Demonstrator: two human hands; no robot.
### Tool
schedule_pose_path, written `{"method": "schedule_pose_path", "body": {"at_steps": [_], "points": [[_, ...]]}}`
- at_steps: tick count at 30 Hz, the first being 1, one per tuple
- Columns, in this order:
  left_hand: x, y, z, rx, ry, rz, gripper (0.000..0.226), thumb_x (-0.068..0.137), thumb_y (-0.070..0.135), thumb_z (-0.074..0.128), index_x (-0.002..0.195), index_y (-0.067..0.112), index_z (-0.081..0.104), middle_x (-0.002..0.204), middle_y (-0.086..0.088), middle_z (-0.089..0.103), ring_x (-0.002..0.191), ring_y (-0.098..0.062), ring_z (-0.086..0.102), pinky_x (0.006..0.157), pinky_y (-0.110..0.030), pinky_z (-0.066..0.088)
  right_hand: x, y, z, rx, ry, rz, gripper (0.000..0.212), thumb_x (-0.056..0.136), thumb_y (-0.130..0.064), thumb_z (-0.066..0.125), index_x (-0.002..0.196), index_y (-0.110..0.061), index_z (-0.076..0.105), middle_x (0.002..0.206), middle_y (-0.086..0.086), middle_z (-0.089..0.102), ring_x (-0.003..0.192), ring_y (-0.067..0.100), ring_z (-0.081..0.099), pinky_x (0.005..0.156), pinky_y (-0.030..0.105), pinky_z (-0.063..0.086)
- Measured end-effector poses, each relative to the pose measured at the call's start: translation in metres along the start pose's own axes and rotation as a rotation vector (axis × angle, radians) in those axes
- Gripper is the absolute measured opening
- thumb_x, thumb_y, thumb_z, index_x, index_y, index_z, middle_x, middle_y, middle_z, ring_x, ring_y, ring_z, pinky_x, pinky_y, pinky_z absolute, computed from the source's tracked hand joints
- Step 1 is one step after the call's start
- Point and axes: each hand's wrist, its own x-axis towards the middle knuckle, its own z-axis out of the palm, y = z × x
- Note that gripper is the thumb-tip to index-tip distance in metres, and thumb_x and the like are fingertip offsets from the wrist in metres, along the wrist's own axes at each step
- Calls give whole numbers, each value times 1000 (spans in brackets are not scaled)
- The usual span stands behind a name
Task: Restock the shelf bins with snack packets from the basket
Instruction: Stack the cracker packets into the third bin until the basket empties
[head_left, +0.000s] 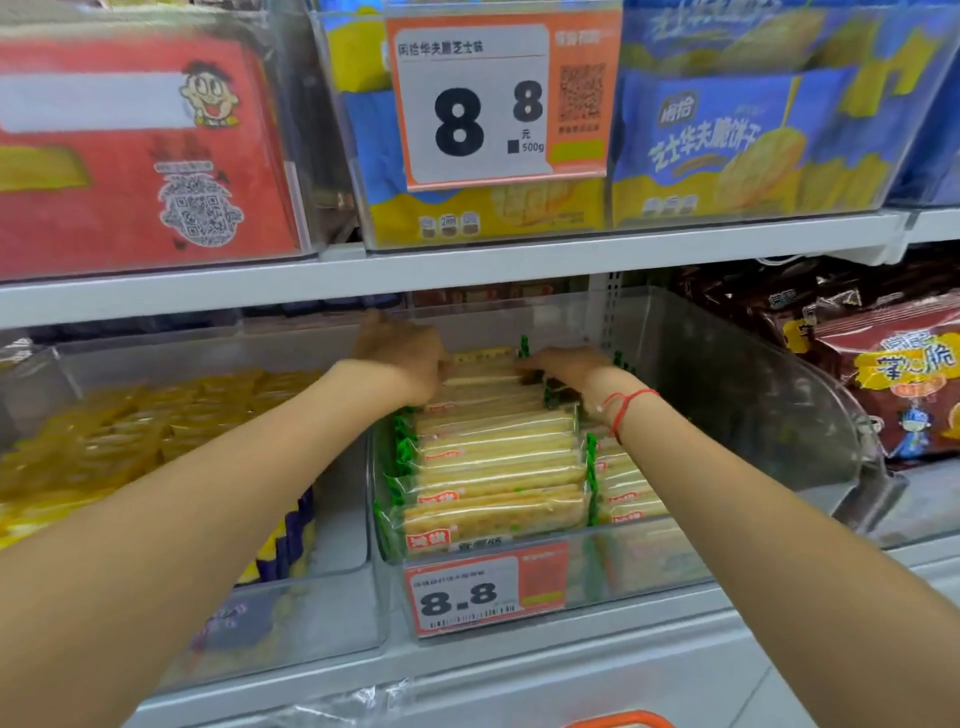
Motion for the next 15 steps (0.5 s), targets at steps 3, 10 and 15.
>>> {"method": "schedule_pose_path", "body": {"at_steps": [3,10,15], "points": [[0,6,4,66,-124,35,42,101,38,26,133,29,53,138,-9,48,129,-30,36,109,-43,21,4,9,1,-187,103,-114,54,88,-38,64,132,-9,52,134,11,55,112,25,56,84,25,41],[-2,4,3,240,-246,93,44,103,25,25,146,25,35,148,-4,40,136,-24,37,118,-47,15,-1,-10,-2,-345,-266,-368,44,105,-26,28,149,-24,25,157,-3,20,145,17,17,114,28,12],[0,7,-9,267,-384,60,46,105,23,20,148,14,33,150,-12,36,133,-27,40,109,-37,33,2,-17,1,-592,-316,-404,46,105,-26,21,151,-22,19,158,-1,16,146,16,14,115,29,9]]}}
